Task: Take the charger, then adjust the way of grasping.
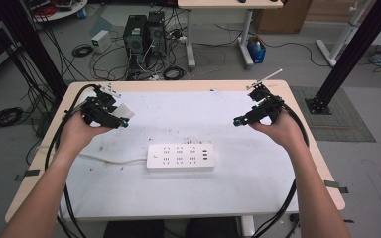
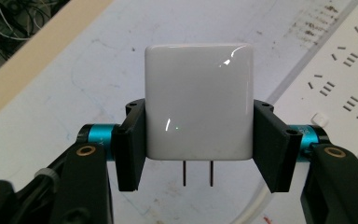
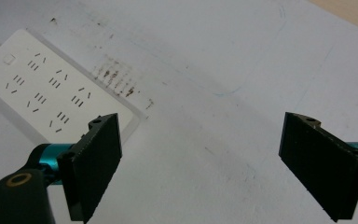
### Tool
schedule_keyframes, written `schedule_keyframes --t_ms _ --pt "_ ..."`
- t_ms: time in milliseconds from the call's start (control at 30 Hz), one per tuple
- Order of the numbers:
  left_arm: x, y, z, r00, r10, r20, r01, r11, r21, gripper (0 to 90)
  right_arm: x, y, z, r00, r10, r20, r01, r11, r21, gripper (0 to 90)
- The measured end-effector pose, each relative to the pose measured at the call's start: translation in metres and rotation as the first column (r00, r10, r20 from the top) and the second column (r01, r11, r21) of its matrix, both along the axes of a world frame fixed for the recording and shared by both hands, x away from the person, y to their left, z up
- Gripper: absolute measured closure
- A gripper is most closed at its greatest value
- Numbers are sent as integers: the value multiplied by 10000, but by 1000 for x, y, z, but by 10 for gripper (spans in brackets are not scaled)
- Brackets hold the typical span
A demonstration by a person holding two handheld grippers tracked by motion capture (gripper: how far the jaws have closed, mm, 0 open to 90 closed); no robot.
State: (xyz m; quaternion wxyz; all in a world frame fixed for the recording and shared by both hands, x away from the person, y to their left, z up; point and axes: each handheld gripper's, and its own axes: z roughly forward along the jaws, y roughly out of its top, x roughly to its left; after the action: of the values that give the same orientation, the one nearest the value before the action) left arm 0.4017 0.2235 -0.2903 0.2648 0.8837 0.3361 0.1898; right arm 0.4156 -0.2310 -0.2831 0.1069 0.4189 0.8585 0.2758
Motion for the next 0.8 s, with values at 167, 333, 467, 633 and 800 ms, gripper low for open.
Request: schedule_keyframes --t_ms 167,333,467,633,800 --pt "-7 -5 12 9995 -175 251 176 9998 -35 424 -2 1 2 10000 -54 -5 54 10000 29 126" --pt "-12 -7 14 9994 -207 294 207 9998 2 424 -5 0 4 10000 -44 72 44 10000 76 125" --pt "-13 -9 16 9988 -345 337 341 9994 99 424 -6 -1 5 10000 -74 37 74 9999 72 125" --pt "-11 -15 17 9967 -724 372 723 9974 32 424 -5 -2 5 9999 -124 -64 126 9994 309 125" --pt "-9 -30 16 9894 -1369 489 1362 9905 182 424 -2 0 5 9997 -115 -193 129 9975 699 125"
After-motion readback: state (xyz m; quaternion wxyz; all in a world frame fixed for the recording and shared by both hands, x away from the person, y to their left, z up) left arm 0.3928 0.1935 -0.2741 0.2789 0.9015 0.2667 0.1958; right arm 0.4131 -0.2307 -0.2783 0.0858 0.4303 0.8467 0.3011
